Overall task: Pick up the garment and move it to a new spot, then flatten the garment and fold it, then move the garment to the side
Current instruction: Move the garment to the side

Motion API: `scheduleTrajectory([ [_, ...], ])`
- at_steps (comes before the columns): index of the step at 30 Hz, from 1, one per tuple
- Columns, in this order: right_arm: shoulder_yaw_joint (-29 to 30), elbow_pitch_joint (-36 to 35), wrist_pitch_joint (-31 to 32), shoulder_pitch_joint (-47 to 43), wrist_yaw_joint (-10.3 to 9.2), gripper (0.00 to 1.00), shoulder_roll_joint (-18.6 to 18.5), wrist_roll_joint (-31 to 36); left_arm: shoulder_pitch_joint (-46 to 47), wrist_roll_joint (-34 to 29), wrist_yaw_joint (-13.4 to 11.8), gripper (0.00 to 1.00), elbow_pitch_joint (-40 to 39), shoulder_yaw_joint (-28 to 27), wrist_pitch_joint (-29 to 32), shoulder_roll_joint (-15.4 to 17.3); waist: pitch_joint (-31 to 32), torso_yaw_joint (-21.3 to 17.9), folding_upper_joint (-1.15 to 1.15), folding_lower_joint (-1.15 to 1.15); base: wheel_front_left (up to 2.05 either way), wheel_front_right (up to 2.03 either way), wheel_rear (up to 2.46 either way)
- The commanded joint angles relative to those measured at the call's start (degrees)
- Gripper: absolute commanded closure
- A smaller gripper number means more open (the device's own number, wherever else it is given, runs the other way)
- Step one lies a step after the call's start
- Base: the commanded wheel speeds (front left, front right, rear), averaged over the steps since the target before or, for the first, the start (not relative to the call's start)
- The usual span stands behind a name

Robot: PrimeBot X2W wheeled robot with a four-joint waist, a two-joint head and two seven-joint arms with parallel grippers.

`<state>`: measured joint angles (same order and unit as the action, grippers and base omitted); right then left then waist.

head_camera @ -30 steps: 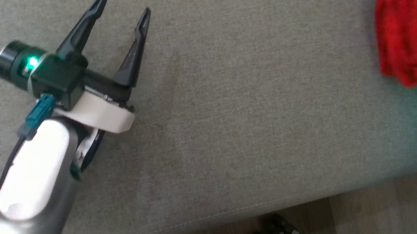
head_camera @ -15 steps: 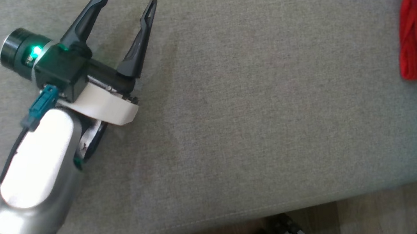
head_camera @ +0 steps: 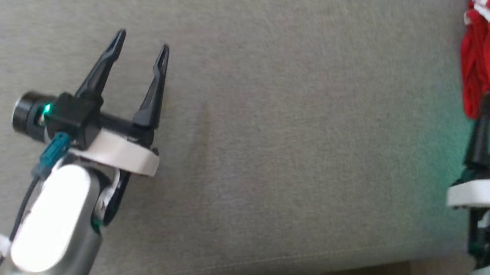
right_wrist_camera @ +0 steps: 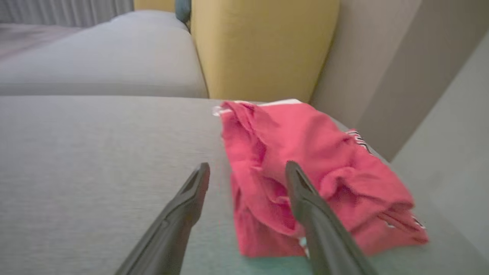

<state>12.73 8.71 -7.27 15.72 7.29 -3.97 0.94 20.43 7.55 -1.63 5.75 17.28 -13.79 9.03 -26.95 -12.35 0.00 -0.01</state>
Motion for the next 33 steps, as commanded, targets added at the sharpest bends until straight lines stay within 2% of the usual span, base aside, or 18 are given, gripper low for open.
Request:
scheduleTrajectory([
  [1, -2.99, -3.57, -0.53, -1.48, 0.20, 0.00, 0.06, -1.48, -0.96, 0.63, -0.82, 0.00, -1.51, -2.43, -0.75, 0.14, 3.85, 3.52, 0.00, 0.01, 0.00, 0.00, 0.00],
  [3, -4.09, -4.31, -0.39, -2.30, 0.20, 0.00, 0.35, -2.00, -1.61, 0.85, -1.11, 0.00, -1.41, -2.57, -0.80, -0.05, 4.61, 4.30, 0.00, 0.01, 0.00, 0.00, 0.00],
  [5, -7.34, -6.12, 0.01, -4.33, 0.20, 0.00, 0.84, -3.95, -3.38, 1.64, -1.79, 0.00, -1.03, -3.06, -0.95, -0.63, 7.06, 7.04, 0.00, 0.01, 0.00, 0.00, 0.00],
  [9, -10.90, -7.63, 0.95, -6.39, 0.20, 0.00, 1.04, -5.73, -6.09, 2.57, -3.08, 0.00, -0.66, -4.40, -1.08, -0.95, 10.01, 10.03, 0.00, 0.01, 0.00, 0.00, 0.00],
  [15, -12.87, -8.85, 2.58, -9.68, 0.20, 0.00, 1.08, -7.51, -10.99, 3.55, -4.51, 0.00, -0.65, -6.15, -1.16, -0.85, 14.42, 12.87, 0.00, 0.01, 0.00, 0.00, 0.00],
  [33, -11.63, -13.84, 6.61, -19.39, 0.20, 0.00, 1.09, -9.68, -18.99, 3.76, -5.30, 0.00, -0.45, -5.81, -0.86, 0.60, 23.96, 13.35, 0.00, 0.01, 0.00, 0.00, 0.00],
])
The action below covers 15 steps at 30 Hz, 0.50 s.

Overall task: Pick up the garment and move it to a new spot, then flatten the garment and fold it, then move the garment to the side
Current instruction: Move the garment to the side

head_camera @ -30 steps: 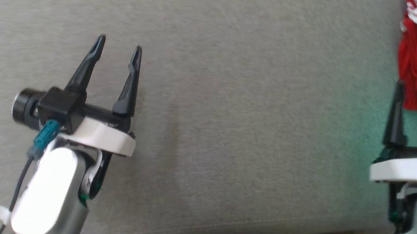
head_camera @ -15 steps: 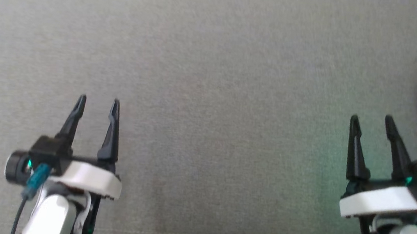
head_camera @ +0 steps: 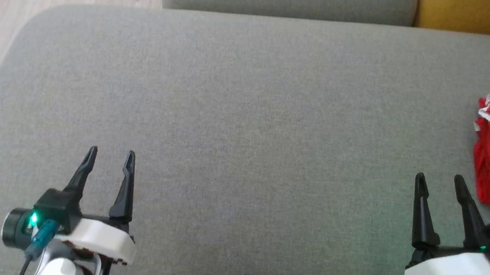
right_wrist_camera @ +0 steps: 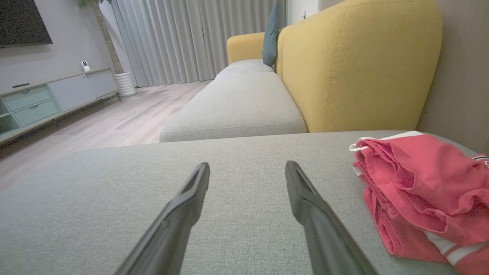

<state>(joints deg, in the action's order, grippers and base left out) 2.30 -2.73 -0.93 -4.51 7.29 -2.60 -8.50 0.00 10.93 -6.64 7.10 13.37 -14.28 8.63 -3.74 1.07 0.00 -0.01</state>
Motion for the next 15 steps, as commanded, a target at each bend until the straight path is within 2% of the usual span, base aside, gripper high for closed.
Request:
scheduleTrajectory([
  [1, -1.17, -2.66, 0.45, 0.47, 0.20, 0.00, -0.28, -0.30, 1.16, 0.43, -0.35, 0.00, -1.78, -1.85, -0.29, 1.05, 1.11, -0.12, 0.00, 0.01, 0.00, 0.00, 0.00],
  [15, -0.99, -4.37, 1.54, -2.39, 0.20, 0.00, -0.28, -0.80, -1.36, 0.85, -1.00, 0.00, -2.95, -1.20, 1.39, 1.80, 4.22, -0.41, 0.00, 0.01, 0.00, 0.00, 0.00],
])
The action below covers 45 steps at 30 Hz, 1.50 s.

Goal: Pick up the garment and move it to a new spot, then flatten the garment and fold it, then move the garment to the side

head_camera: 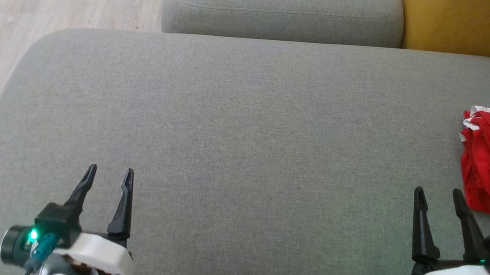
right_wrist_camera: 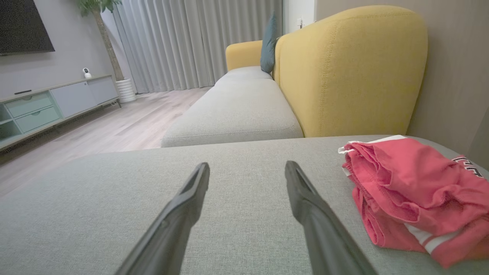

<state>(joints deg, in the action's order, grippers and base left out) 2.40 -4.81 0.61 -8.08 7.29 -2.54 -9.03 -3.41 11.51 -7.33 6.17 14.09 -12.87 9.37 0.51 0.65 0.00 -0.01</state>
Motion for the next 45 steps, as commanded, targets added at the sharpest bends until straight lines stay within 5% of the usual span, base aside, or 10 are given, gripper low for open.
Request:
scheduleTrajectory([
  [1, -1.06, -2.42, 0.07, 1.10, 0.20, 0.00, -0.34, -0.26, 2.01, 0.28, -0.37, 0.00, -2.15, -1.89, 0.03, 1.11, -0.03, 0.03, 0.00, 0.01, 0.00, 0.00, 0.00],
  [29, -0.80, -3.45, 0.92, 1.22, 0.20, 0.00, -0.34, -0.11, 2.82, -0.15, -1.61, 0.00, -3.27, -0.51, 0.63, 2.33, -0.80, 0.20, 0.00, 0.01, 0.00, 0.00, 0.00],
  [30, 0.30, -1.09, 0.93, -0.77, 0.00, 1.00, 0.00, 0.01, 0.04, 0.00, -1.25, 1.00, -1.15, 1.66, 0.67, 1.27, -0.80, 0.20, 0.00, 0.01, 0.00, 0.00, 0.00],
  [45, -0.28, 2.68, 0.86, 0.38, 0.02, 1.00, -0.47, -8.40, 0.42, 8.09, 0.19, 1.00, 1.32, 0.40, 1.98, 0.53, -0.82, 0.11, 0.00, 0.01, 0.00, 0.00, 0.00],
])
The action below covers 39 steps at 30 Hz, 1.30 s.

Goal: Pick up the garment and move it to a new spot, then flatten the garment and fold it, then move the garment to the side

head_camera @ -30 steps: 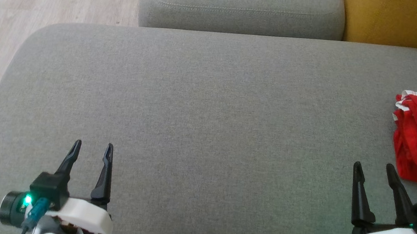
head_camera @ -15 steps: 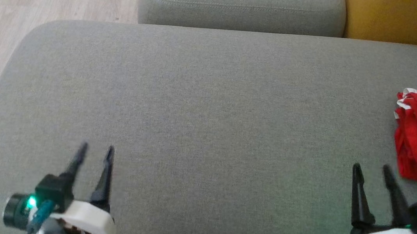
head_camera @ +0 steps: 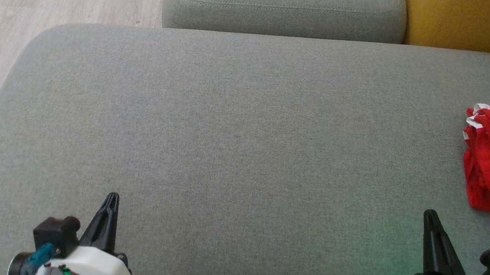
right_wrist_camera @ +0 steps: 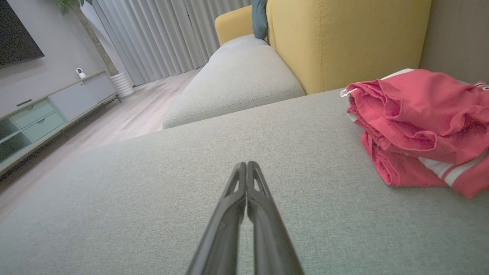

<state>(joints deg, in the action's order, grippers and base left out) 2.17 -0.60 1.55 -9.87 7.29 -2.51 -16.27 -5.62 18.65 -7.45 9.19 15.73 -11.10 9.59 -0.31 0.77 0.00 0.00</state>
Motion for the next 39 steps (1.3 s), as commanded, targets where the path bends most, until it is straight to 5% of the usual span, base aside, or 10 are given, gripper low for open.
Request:
scheduleTrajectory([
  [1, -0.06, -1.37, -0.08, 2.31, 0.02, 1.00, -0.54, -1.87, 2.72, 1.63, 0.45, 1.00, -1.62, -1.38, 0.33, 0.29, 0.01, -0.01, 0.00, 0.00, 0.00, 0.00, 0.00],
  [39, 0.05, 4.13, 0.52, 7.01, 0.08, 1.00, -1.51, -28.79, 5.88, 27.69, 5.54, 1.00, 0.73, -7.34, 5.30, -1.21, 0.05, -0.27, 0.00, 0.00, 0.00, 0.00, 0.00],
])
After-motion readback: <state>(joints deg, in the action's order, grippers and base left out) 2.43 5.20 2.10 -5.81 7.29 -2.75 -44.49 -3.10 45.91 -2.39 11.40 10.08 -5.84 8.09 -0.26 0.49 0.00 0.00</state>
